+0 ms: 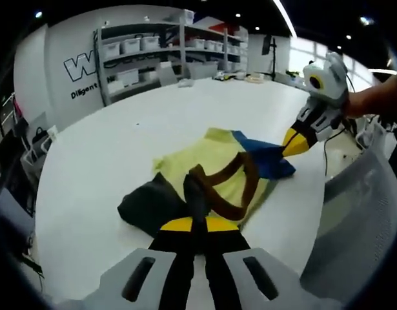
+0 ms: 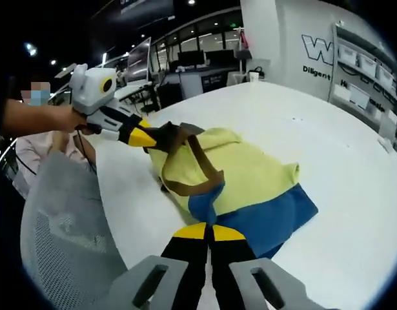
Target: Fold the garment on the visible template until the final outline fits inside the template.
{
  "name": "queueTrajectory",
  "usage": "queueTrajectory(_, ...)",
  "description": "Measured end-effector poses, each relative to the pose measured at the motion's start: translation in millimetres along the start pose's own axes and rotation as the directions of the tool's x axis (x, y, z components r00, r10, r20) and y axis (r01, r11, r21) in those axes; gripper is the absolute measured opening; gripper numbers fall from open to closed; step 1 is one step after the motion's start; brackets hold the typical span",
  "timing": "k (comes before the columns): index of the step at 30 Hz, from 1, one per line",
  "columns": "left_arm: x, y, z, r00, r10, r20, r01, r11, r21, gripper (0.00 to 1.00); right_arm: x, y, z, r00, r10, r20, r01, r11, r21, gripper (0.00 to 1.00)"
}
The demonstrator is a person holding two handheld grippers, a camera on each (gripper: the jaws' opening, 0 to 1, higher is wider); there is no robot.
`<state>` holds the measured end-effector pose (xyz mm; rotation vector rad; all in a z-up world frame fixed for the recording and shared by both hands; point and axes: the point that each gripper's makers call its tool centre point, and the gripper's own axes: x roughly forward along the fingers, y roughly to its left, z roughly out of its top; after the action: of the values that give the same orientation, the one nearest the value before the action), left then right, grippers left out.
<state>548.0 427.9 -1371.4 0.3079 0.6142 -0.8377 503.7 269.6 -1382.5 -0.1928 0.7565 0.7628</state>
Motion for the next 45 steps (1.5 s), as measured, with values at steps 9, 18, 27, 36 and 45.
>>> queueTrajectory(9,-15.5,-16.0,-2.1,0.999,-0.035,-0.005,0.036,0.998,0.053,0.02,-14.9,13.6,-4.0,1.000,0.004,0.016,-0.004,1.000,0.017,0.00)
queueTrajectory(18,-32.4,-25.7,5.9,0.998,-0.053,0.029,0.049,0.994,0.098,0.02,-27.8,25.8,-3.9,0.999,0.006,0.038,-0.007,0.999,0.041,0.00)
queueTrajectory(27,-42.8,-35.0,3.4,0.997,-0.078,0.028,0.074,0.989,0.131,0.02,-41.8,44.5,-5.8,0.998,0.032,0.052,-0.031,0.999,-0.020,0.00)
queueTrajectory(36,-58.8,-41.9,10.1,0.995,-0.087,0.051,0.080,0.988,0.135,0.02,-54.4,53.5,-3.1,0.995,0.064,0.074,-0.063,0.998,-0.018,0.00)
queueTrajectory(45,-61.9,-48.7,8.4,0.994,-0.098,0.050,0.092,0.989,0.115,0.02,-62.8,47.4,-2.8,0.994,0.074,0.077,-0.073,0.997,-0.020,0.00)
